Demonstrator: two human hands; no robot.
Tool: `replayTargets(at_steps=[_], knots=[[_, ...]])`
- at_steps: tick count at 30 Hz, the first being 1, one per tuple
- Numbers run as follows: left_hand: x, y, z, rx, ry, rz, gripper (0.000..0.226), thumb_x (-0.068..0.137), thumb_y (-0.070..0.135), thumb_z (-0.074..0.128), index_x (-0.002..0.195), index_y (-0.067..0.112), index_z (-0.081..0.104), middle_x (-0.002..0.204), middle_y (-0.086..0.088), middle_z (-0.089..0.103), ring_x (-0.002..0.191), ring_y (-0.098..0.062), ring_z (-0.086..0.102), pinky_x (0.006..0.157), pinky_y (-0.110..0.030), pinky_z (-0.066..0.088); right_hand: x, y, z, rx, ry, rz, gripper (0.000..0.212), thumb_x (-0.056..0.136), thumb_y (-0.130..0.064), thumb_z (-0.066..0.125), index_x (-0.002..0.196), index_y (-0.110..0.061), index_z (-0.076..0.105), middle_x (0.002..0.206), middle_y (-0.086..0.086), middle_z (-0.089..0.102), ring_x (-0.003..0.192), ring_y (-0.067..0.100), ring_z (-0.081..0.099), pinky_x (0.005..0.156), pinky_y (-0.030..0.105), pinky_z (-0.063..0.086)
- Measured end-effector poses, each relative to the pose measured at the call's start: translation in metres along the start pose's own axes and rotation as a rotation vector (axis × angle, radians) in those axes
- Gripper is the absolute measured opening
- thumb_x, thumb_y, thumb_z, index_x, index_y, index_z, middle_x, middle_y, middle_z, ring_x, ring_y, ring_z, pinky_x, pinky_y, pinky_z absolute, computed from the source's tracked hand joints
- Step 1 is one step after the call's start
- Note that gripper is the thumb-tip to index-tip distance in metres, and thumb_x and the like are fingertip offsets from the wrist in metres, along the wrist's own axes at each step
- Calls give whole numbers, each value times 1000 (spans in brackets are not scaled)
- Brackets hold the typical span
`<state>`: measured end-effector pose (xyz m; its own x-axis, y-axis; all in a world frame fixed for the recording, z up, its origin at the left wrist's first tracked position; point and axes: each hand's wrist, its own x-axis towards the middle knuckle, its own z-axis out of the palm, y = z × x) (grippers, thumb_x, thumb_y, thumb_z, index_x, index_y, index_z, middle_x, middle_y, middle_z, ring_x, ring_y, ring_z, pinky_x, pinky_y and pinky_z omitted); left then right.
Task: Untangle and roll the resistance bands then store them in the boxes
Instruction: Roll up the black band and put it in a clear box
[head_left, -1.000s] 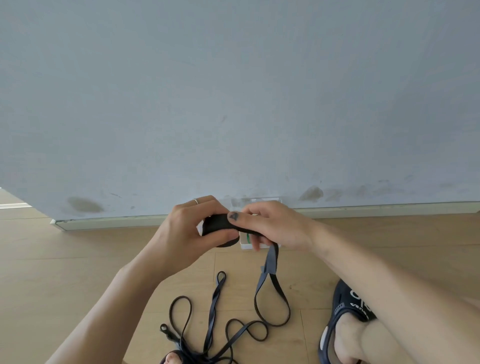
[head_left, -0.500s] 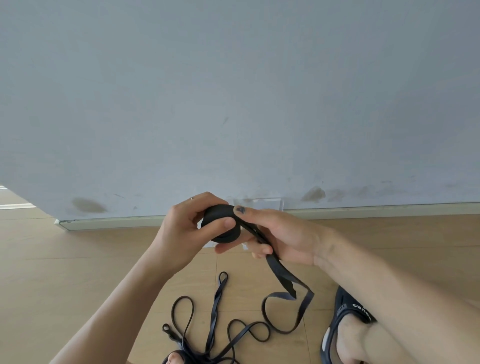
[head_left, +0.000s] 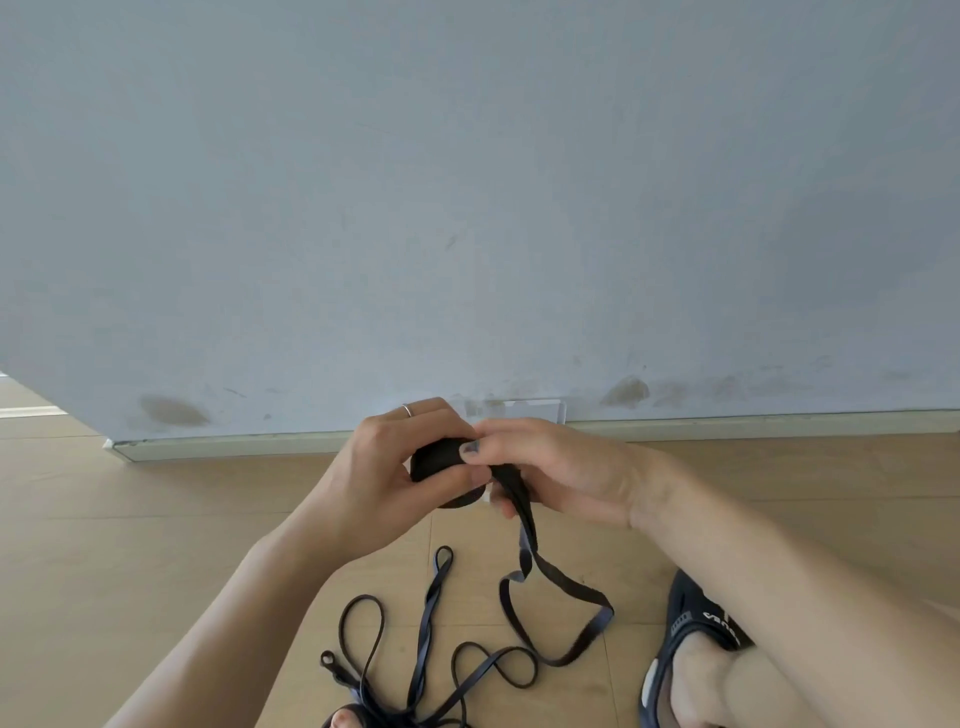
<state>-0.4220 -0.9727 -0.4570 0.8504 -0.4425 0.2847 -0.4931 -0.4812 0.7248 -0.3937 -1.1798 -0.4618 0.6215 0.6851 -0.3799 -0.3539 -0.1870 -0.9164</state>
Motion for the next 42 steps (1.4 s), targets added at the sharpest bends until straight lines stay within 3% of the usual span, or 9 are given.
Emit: replayTargets(at_steps=[3, 6, 11, 16, 20, 25, 32, 39, 42], knots=[[-1, -1, -2, 26, 12, 31, 14, 87, 27, 77, 99, 22, 72, 88, 8, 66, 82, -19, 64, 71, -29, 51, 1, 1, -1, 123, -6, -18, 33, 91, -27, 71, 118, -7, 69, 95, -1, 67, 84, 10, 57, 69, 25, 45], [-1, -1, 1, 116, -54, 41, 23, 84, 43, 76, 97, 24, 71, 89, 13, 62, 79, -14, 60, 68, -27, 49, 5, 6, 0, 76, 90, 39, 55, 77, -25, 83, 124, -3, 65, 91, 2, 69, 84, 15, 60, 71, 29, 45], [0, -1, 5, 120, -38, 94, 11, 89, 21, 80, 91, 16, 70, 83, 12, 57, 70, -14, 51, 62, -32, 46, 1, 2, -2, -77, 71, 56, 55, 85, -45, 76, 123, -8, 65, 93, 2, 66, 82, 15, 58, 76, 32, 45], [-2, -1, -3, 1, -23, 40, 12, 88, 21, 79, 98, 18, 73, 88, 7, 67, 82, -19, 66, 73, -33, 53, -2, -3, -6, 11, 21, 1, 33, 99, -34, 67, 115, -5, 71, 99, 6, 72, 84, 15, 62, 73, 27, 47], [-2, -1, 2, 102, -66, 57, 13, 85, 24, 82, 95, 21, 73, 87, 12, 64, 79, -14, 62, 68, -30, 50, 1, 5, -2, -276, 158, 47, 55, 84, -60, 76, 114, -15, 69, 82, 1, 75, 72, 12, 61, 85, 34, 48], [-1, 0, -2, 23, 1, 43, 9, 89, 24, 70, 94, 17, 72, 85, 9, 65, 77, -18, 62, 68, -26, 49, 2, 2, -7, -105, 15, 20, 53, 91, -58, 65, 112, -10, 72, 116, 21, 70, 94, 26, 59, 81, 35, 47], [-2, 1, 5, 126, -49, 41, 15, 84, 27, 82, 95, 22, 73, 87, 12, 64, 79, -14, 61, 66, -25, 48, 8, 8, -2, -277, 185, 63, 66, 81, -65, 76, 112, -8, 68, 80, -5, 73, 76, 12, 59, 81, 32, 46], [-2, 1, 1, 31, 20, 47, 11, 87, 21, 77, 96, 17, 73, 88, 7, 67, 78, -18, 64, 67, -32, 50, 1, 0, -10, -46, 31, 41, 58, 91, -48, 69, 123, 1, 67, 114, 23, 70, 101, 22, 61, 74, 26, 47], [0, 2, 3, 102, -14, 45, 19, 84, 31, 81, 99, 22, 73, 89, 12, 67, 83, -14, 64, 72, -23, 49, 2, 2, -5, -212, 167, 53, 61, 83, -58, 78, 116, -7, 70, 89, 2, 73, 85, 16, 62, 77, 28, 49]])
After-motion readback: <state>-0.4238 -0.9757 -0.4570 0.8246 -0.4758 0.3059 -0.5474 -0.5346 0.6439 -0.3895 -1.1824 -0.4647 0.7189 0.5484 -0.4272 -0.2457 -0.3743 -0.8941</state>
